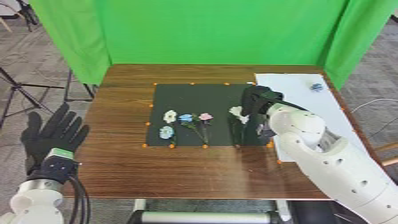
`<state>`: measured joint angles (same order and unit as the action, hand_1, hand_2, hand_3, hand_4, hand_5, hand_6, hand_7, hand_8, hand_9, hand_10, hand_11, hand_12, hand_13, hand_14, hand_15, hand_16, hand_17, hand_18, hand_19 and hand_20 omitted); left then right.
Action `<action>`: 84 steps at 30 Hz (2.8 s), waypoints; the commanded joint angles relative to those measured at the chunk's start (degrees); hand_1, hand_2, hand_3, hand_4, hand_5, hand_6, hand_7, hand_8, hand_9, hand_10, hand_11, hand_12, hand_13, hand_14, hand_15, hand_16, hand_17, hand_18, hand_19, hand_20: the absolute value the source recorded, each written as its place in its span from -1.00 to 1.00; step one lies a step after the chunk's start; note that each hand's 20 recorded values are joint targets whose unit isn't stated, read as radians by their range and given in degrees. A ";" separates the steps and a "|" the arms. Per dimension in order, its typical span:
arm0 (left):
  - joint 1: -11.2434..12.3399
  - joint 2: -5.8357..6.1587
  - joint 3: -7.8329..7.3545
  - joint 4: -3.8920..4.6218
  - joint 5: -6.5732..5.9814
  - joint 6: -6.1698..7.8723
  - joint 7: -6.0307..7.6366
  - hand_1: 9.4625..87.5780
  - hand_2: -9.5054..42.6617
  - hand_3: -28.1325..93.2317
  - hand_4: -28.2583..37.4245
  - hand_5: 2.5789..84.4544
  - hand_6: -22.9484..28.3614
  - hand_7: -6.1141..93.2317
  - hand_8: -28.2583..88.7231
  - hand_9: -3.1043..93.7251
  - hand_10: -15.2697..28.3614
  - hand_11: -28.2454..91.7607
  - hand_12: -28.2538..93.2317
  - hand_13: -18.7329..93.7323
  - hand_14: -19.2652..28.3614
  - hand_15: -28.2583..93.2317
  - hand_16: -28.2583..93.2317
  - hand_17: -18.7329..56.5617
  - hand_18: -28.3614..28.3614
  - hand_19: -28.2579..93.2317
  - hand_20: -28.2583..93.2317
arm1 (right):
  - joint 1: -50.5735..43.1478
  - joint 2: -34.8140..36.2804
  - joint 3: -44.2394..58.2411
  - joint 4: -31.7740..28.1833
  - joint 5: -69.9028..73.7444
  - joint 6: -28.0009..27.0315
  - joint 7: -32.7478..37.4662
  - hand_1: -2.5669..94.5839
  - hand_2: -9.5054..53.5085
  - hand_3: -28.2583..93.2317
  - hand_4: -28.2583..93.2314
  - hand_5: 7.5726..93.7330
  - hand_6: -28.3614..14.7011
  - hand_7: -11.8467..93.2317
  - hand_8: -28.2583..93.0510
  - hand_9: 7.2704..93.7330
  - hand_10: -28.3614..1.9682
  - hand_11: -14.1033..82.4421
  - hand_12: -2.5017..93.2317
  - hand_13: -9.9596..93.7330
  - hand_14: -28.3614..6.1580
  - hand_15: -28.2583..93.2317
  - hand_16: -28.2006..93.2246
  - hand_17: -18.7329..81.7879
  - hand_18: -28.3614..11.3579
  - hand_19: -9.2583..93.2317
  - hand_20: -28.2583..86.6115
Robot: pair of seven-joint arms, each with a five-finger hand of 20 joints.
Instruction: Arrange flowers
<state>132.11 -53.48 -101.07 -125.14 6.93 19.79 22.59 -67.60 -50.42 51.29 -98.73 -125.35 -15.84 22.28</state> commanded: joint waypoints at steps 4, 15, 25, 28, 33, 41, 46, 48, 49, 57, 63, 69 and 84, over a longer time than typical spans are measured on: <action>0.70 -0.12 -0.12 -0.13 0.18 -0.93 0.54 -0.58 -0.16 0.57 -1.00 -0.22 0.05 -0.48 -0.72 -0.49 0.26 -0.14 -0.41 -0.55 0.25 -0.05 -0.71 -0.63 0.36 -0.12 -0.40 | -0.76 0.47 3.26 -1.26 0.07 -4.47 -2.78 -0.16 -1.00 0.93 -1.00 0.23 0.43 -0.20 -0.83 -0.57 -0.64 -0.53 -0.81 -0.46 -0.57 -0.05 -0.49 -0.37 -0.73 0.14 -0.20; 0.61 -0.75 -0.14 -0.11 -0.10 -1.23 0.36 -0.57 -0.18 0.57 -1.00 -0.21 0.04 -0.48 -0.72 -0.49 0.27 -0.13 -0.41 -0.54 0.26 -0.05 -0.71 -0.63 0.36 -0.12 -0.40 | -1.78 0.38 6.21 -3.19 3.54 -7.52 -2.64 -0.27 -1.00 0.90 -1.00 -0.07 0.18 -0.21 -0.82 -0.68 -0.76 -0.60 -0.77 -0.52 -0.63 -0.09 -0.46 -0.44 -0.83 0.08 -0.18; 0.82 -0.48 0.00 -0.19 -1.00 -1.21 0.93 -0.58 -0.20 0.58 -1.00 -0.22 0.11 -0.50 -0.72 -0.48 0.28 -0.14 -0.41 -0.52 0.28 -0.05 -0.70 -0.63 0.38 -0.11 -0.40 | -2.09 0.35 9.42 -4.44 5.97 -14.93 -1.52 -0.29 -1.00 0.84 -1.00 -0.21 0.10 -0.37 -0.77 -0.65 -0.68 -0.62 -0.75 -0.52 -0.63 -0.12 -0.43 -0.47 -0.84 0.04 -0.18; 0.81 -0.50 0.00 -0.13 -1.21 -1.08 0.96 -0.57 -0.22 0.58 -1.00 -0.22 0.12 -0.50 -0.71 -0.48 0.28 -0.14 -0.41 -0.52 0.28 -0.05 -0.70 -0.63 0.38 -0.11 -0.40 | -2.19 0.43 9.37 -4.58 6.74 -14.16 -0.48 -0.26 -1.00 0.83 -1.00 -0.26 0.08 -0.39 -0.75 -0.67 -0.68 -0.64 -0.73 -0.54 -0.63 -0.14 -0.42 -0.49 -0.85 0.03 -0.18; 0.71 -0.49 -0.07 -0.13 -1.06 -0.89 0.62 -0.55 -0.26 0.58 -1.00 -0.22 0.13 -0.50 -0.71 -0.47 0.28 -0.14 -0.41 -0.51 0.29 -0.05 -0.70 -0.63 0.39 -0.11 -0.40 | -3.07 1.73 5.04 -3.80 3.73 0.13 2.19 -0.04 -1.00 0.69 -1.00 -0.12 0.13 0.02 -0.81 -0.48 -0.61 -0.57 -0.67 -0.44 -0.54 -0.07 -0.42 -0.42 -0.74 0.09 -0.17; 0.85 -0.52 -0.37 -0.15 -0.73 -0.69 0.03 -0.54 -0.27 0.58 -1.00 -0.22 0.14 -0.50 -0.71 -0.46 0.29 -0.15 -0.40 -0.50 0.29 -0.05 -0.70 -0.64 0.39 -0.10 -0.40 | -4.29 2.18 5.52 -3.97 4.14 3.91 0.12 0.97 -1.00 -0.99 -0.31 0.34 0.42 0.42 -0.34 0.00 -0.22 -0.42 -0.67 -0.19 -0.30 -0.01 -0.45 -0.31 -0.57 0.17 -0.18; 1.29 -0.56 -0.43 -0.28 -0.91 -0.60 0.13 -0.54 -0.27 0.58 -1.00 -0.22 0.14 -0.49 -0.71 -0.46 0.29 -0.15 -0.40 -0.50 0.30 -0.04 -0.70 -0.64 0.39 -0.09 -0.40 | -5.27 2.32 6.63 -5.04 4.27 2.53 -0.56 0.88 -0.95 -1.00 0.01 0.51 0.36 0.17 -0.35 0.08 -0.13 -0.42 -0.69 -0.15 -0.25 -0.03 -0.45 -0.30 -0.55 0.15 -0.20; 1.21 -0.51 -0.39 -0.24 -1.20 -0.48 0.40 -0.54 -0.26 0.58 -1.00 -0.22 0.14 -0.50 -0.71 -0.46 0.29 -0.15 -0.40 -0.50 0.29 -0.04 -0.70 -0.64 0.39 -0.09 -0.40 | -5.23 2.33 6.80 -5.21 4.47 2.48 -0.61 0.87 -0.92 -1.00 0.06 0.54 0.34 0.09 -0.37 0.09 -0.11 -0.43 -0.69 -0.14 -0.24 -0.03 -0.45 -0.31 -0.55 0.14 -0.20; 1.09 -0.62 -0.48 -0.23 -0.96 -0.44 0.03 -0.54 -0.25 0.58 -1.00 -0.22 0.14 -0.50 -0.71 -0.46 0.29 -0.15 -0.40 -0.50 0.29 -0.04 -0.70 -0.64 0.39 -0.09 -0.40 | -5.15 2.30 6.83 -5.19 4.48 2.52 -0.56 0.88 -0.89 -1.00 0.08 0.55 0.34 0.06 -0.39 0.10 -0.10 -0.43 -0.69 -0.14 -0.24 -0.03 -0.45 -0.31 -0.55 0.14 -0.20; 0.88 -0.53 -0.10 -0.11 -1.41 -0.28 0.47 -0.56 -0.21 0.58 -1.00 -0.21 0.14 -0.49 -0.71 -0.45 0.29 -0.14 -0.40 -0.49 0.30 -0.04 -0.70 -0.64 0.40 -0.09 -0.40 | -5.96 2.69 8.63 -6.99 7.25 0.97 -1.94 0.85 -0.65 -1.00 0.37 0.56 0.20 -0.22 -0.47 0.10 -0.22 -0.44 -0.69 -0.14 -0.29 -0.04 -0.44 -0.34 -0.57 0.10 -0.20; 1.03 -0.29 -0.04 -0.13 -1.57 -0.43 0.83 -0.56 -0.20 0.58 -1.00 -0.21 0.14 -0.50 -0.71 -0.45 0.30 -0.14 -0.40 -0.49 0.30 -0.03 -0.70 -0.64 0.40 -0.09 -0.40 | -5.81 2.36 8.80 -7.40 8.34 0.60 -2.48 0.85 -0.55 -1.00 0.58 0.50 0.14 -0.25 -0.44 0.06 -0.23 -0.45 -0.69 -0.16 -0.29 -0.05 -0.43 -0.36 -0.55 0.05 -0.20; 1.02 -0.04 0.03 -0.06 -1.86 -0.37 1.04 -0.57 -0.18 0.58 -1.00 -0.21 0.14 -0.49 -0.71 -0.44 0.30 -0.14 -0.40 -0.48 0.31 -0.03 -0.70 -0.64 0.40 -0.08 -0.41 | -6.34 2.22 9.93 -7.66 10.14 -0.28 -2.27 0.72 -0.45 -1.00 0.46 0.27 0.18 0.04 -0.45 0.03 -0.27 -0.43 -0.67 -0.19 -0.33 -0.01 -0.42 -0.38 -0.58 0.06 -0.18; 1.10 -0.54 0.24 -0.04 -1.39 -0.43 0.43 -0.57 -0.18 0.58 -1.00 -0.21 0.14 -0.49 -0.71 -0.43 0.30 -0.14 -0.41 -0.47 0.32 -0.02 -0.70 -0.64 0.40 -0.08 -0.41 | 0.42 -2.87 8.27 0.74 14.61 -6.25 -1.69 -0.48 0.19 0.90 -0.82 -0.11 0.06 -0.48 -0.74 -0.15 -0.04 -0.48 -0.72 -0.25 -0.35 -0.05 -0.43 -0.42 -0.60 0.05 -0.21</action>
<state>132.74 -53.58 -101.12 -125.11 5.47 19.39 23.41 -71.90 -49.45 59.97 -102.17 -111.53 -16.30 19.88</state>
